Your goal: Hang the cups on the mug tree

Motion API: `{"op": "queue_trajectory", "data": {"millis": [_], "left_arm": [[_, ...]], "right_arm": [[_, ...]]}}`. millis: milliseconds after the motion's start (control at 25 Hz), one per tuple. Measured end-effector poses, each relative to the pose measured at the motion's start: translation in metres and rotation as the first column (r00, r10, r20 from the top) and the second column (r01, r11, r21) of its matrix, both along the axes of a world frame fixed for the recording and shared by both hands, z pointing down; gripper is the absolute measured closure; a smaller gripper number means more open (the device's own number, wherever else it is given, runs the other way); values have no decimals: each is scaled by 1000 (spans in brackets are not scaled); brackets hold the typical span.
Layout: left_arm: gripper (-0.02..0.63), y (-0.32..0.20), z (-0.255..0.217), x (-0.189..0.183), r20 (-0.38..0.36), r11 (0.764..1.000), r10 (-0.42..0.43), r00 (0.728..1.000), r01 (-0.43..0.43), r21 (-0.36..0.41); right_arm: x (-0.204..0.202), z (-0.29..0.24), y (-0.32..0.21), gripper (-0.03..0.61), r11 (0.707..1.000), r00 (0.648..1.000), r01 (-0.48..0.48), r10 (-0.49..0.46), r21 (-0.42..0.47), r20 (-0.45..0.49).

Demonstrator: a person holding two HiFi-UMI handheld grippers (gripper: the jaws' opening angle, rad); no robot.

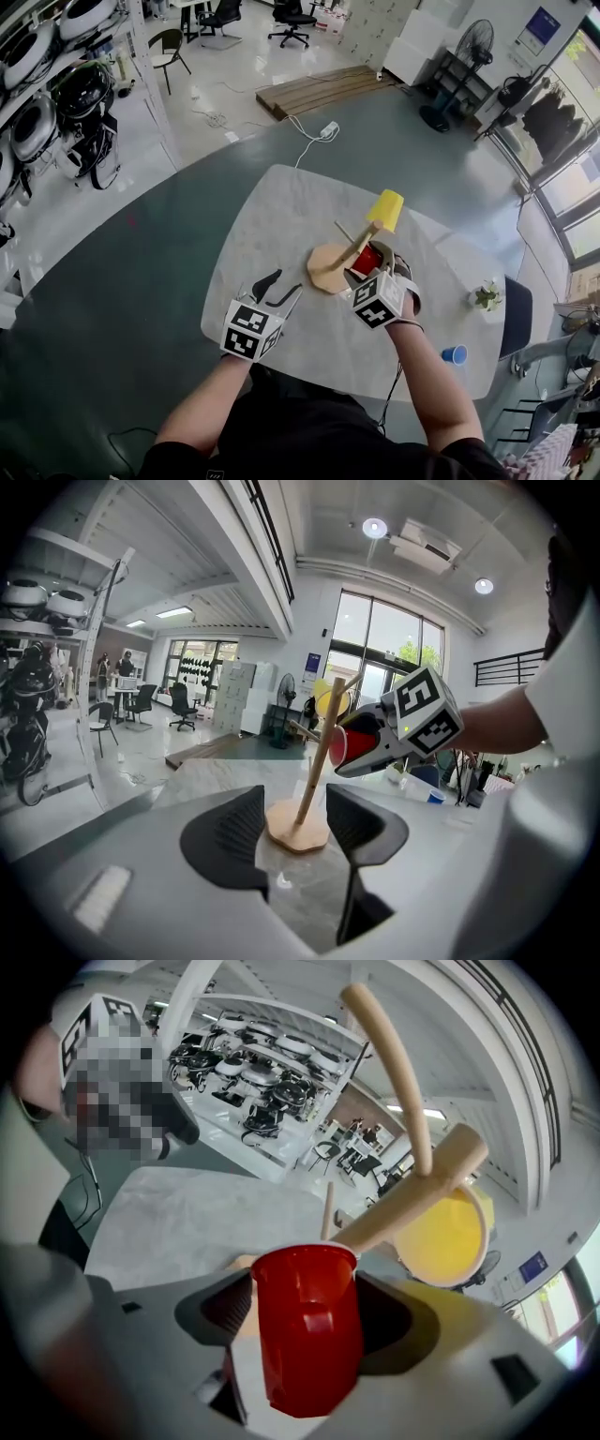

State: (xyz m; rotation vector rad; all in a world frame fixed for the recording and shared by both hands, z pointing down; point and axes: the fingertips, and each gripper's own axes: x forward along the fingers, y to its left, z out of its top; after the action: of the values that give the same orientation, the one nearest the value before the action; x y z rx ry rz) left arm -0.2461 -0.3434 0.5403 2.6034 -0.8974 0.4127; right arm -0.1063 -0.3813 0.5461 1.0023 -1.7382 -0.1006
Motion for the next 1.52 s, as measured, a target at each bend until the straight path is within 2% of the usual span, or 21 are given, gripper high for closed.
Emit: {"op": "queue_trajectory", "data": {"millis": [160,240,440,560,800,1000,1040,1120,1320,1440,1520], "left_arm": [[399,-2,-5,-3,-9,1000,12,1000,-12,7],[399,-4,-7,-5,-12,1000,17,1000,-17,12],[399,-8,-14,-14,-23,999,31,999,-30,31],[399,-12,-24,-16,-37,997,47,998,-45,56],[399,-13,-57,3,-57,989,84,995,-77,123],[399,-10,-84,27,-34,980,96,995,-88,178],[399,-9,-89,33,-31,979,94,995,-86,186],[399,-5,-98,47,-25,977,89,996,-82,197],[399,17,-118,88,-13,971,85,996,-79,228],[399,34,-125,113,-15,969,81,997,-75,237],[399,48,-129,129,-11,967,82,997,-77,242]], "right_arm": [[0,-6,0,267,1000,999,-2,3,28,-42],[0,-14,0,267,999,999,-11,13,50,-31],[-8,-44,2,267,993,996,-59,51,102,73],[-7,-67,7,267,982,982,-121,97,146,162],[13,-113,31,267,927,897,-281,161,250,413],[47,-134,62,276,887,765,-388,159,250,624],[57,-136,68,287,878,752,-403,158,257,639],[79,-143,85,326,858,750,-424,154,289,643],[135,-150,133,470,817,712,-479,148,321,687],[162,-146,161,555,817,697,-479,133,320,705],[177,-144,179,565,824,672,-477,119,304,731]]}}
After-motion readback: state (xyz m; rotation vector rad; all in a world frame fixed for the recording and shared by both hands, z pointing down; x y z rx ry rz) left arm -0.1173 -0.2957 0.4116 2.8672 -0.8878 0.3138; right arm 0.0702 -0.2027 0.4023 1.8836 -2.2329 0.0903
